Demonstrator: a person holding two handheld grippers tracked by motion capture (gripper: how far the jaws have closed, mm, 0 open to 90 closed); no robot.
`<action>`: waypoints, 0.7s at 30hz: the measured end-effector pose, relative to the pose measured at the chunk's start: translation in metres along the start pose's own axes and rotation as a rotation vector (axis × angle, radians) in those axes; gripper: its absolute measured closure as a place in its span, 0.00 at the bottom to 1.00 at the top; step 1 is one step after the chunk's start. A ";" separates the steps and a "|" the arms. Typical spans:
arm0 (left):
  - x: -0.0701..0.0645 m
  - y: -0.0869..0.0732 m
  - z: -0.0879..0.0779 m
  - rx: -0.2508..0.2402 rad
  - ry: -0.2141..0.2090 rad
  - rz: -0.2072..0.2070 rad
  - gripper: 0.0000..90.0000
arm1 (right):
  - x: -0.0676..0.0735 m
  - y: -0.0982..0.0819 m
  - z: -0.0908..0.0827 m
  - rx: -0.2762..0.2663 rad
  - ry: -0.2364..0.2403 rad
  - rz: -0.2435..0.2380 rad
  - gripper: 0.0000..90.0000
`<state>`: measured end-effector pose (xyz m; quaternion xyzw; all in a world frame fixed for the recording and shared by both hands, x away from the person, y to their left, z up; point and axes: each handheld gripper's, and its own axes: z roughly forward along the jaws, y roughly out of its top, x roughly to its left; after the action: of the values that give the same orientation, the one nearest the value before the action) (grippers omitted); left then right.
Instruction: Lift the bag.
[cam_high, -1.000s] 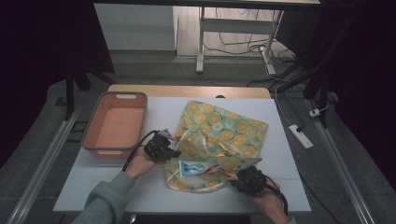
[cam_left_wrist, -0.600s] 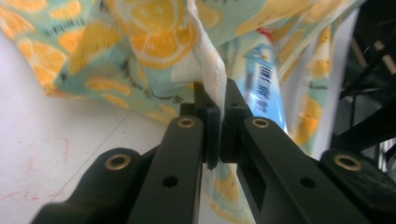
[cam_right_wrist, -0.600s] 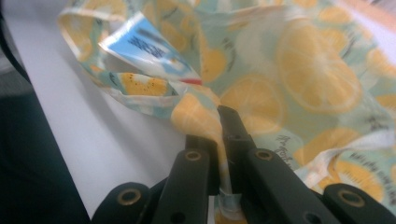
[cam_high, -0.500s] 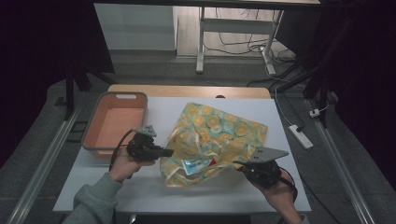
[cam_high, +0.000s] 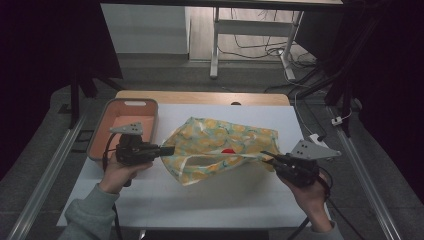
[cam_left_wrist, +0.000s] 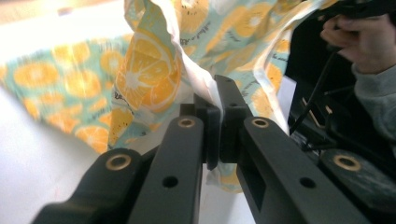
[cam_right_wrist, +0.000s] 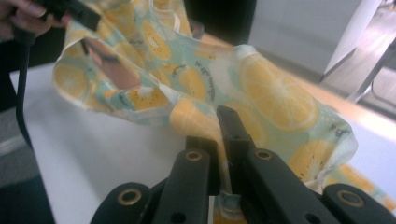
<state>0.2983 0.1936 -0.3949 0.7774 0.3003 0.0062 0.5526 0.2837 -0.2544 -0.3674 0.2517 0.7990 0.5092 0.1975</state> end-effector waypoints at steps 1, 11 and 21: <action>-0.004 0.003 -0.005 -0.016 0.002 0.010 0.98 | -0.001 0.004 -0.001 -0.018 0.002 0.001 1.00; -0.039 0.034 -0.054 -0.216 -0.030 0.115 0.98 | 0.004 0.061 -0.020 -0.202 0.002 -0.065 1.00; -0.020 0.069 -0.049 -0.279 -0.016 0.093 0.98 | -0.024 0.110 -0.008 -0.257 -0.102 -0.094 1.00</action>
<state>0.2969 0.2118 -0.3096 0.7062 0.2555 0.0673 0.6569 0.3202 -0.2350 -0.2623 0.2121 0.7272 0.5839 0.2921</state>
